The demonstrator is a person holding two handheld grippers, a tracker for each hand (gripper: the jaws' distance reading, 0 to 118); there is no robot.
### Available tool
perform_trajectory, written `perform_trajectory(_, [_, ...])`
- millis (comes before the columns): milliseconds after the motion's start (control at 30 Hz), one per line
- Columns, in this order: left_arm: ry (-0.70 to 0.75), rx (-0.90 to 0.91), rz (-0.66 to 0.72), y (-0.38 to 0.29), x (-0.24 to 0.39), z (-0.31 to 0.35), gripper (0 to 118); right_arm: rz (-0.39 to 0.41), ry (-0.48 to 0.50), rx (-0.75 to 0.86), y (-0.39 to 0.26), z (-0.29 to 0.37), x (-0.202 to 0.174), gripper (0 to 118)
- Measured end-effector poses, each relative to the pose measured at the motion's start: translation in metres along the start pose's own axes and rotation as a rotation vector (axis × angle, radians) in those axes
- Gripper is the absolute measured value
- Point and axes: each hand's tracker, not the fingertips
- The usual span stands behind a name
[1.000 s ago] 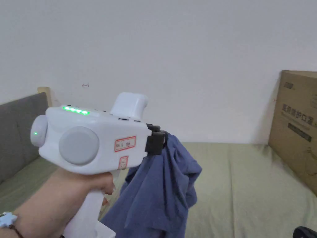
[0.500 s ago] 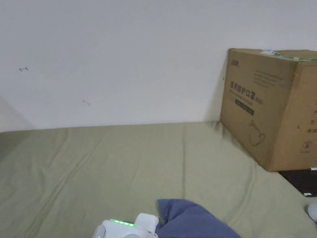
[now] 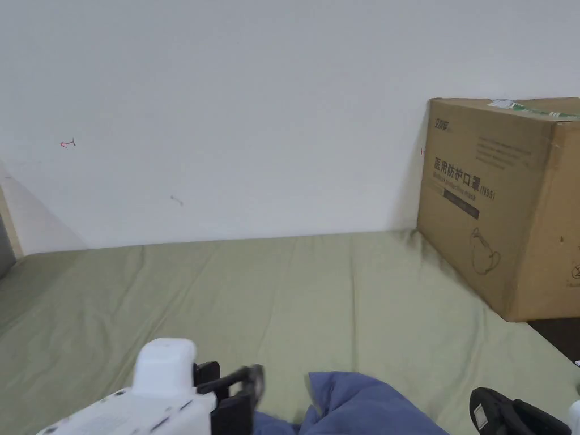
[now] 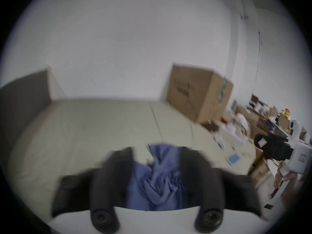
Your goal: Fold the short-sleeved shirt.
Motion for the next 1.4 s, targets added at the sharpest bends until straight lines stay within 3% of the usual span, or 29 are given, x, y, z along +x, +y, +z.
perform_trajectory(33, [0.044, 0.071, -0.014, -0.004, 0.002, 0.019, 18, -0.004, -0.015, 0.036, -0.002, 0.003, -0.003, 0])
perform_trajectory(67, [0.123, 0.131, -0.047, -0.01, 0.006, 0.037, 1, -0.019, -0.032, 0.081, -0.005, 0.007, -0.006, 0])
perform_trajectory(167, [0.282, 0.221, -0.101, -0.031, 0.012, 0.072, 0, -0.068, -0.061, 0.176, -0.017, 0.018, -0.011, 0])
perform_trajectory(233, [0.337, 0.232, -0.066, -0.041, 0.013, 0.085, 0, -0.077, -0.082, 0.196, -0.023, 0.021, -0.013, 0])
perform_trajectory(567, [0.334, 0.21, -0.124, -0.05, 0.018, 0.076, 0, -0.071, -0.107, 0.183, -0.026, 0.015, -0.007, 0])
perform_trajectory(633, [0.278, 0.203, -0.189, -0.034, 0.014, 0.057, 0, -0.082, -0.108, 0.161, -0.023, 0.012, -0.005, 0])
perform_trajectory(733, [0.203, -0.027, -0.273, 0.008, -0.011, -0.008, 0, -0.076, -0.097, 0.122, -0.018, 0.003, -0.004, 0])
perform_trajectory(800, [0.062, -0.374, -0.156, 0.022, -0.039, -0.071, 0, -0.057, -0.059, 0.088, -0.016, -0.004, -0.003, 0])
perform_trajectory(867, [-0.087, -0.594, -0.025, 0.01, -0.066, -0.128, 0, -0.056, -0.037, 0.067, -0.017, -0.009, -0.002, 0])
perform_trajectory(933, [-0.044, -0.669, -0.001, -0.01, -0.081, -0.177, 0, -0.059, -0.03, 0.04, -0.02, -0.013, -0.001, 0])
perform_trajectory(1000, [-0.002, -0.702, -0.068, -0.031, -0.089, -0.218, 1, -0.06, -0.036, 0.008, -0.026, -0.018, 0.002, 0])
perform_trajectory(1033, [0.002, -0.697, -0.068, -0.041, -0.09, -0.238, 16, -0.061, -0.041, -0.013, -0.029, -0.021, 0.004, 0])
perform_trajectory(1067, [0.021, -0.702, -0.07, -0.05, -0.081, -0.244, 50, -0.06, -0.044, -0.034, -0.032, -0.025, 0.006, 0])
perform_trajectory(1100, [0.025, -0.73, -0.067, -0.061, -0.081, -0.259, 101, -0.054, -0.049, -0.056, -0.035, -0.029, 0.01, 0])
perform_trajectory(1133, [0.02, -0.775, -0.047, -0.074, -0.082, -0.272, 118, -0.046, -0.056, -0.075, -0.038, -0.033, 0.013, 0])
perform_trajectory(1200, [0.027, -0.763, -0.043, -0.096, -0.099, -0.301, 113, -0.033, -0.075, -0.106, -0.04, -0.041, 0.019, 0])
perform_trajectory(1300, [0.044, -0.832, -0.062, -0.127, -0.098, -0.32, 114, -0.035, -0.094, -0.138, -0.041, -0.051, 0.027, 0])
perform_trajectory(1400, [0.031, -0.727, -0.169, -0.141, -0.097, -0.31, 113, -0.037, -0.11, -0.159, -0.043, -0.061, 0.033, 0])
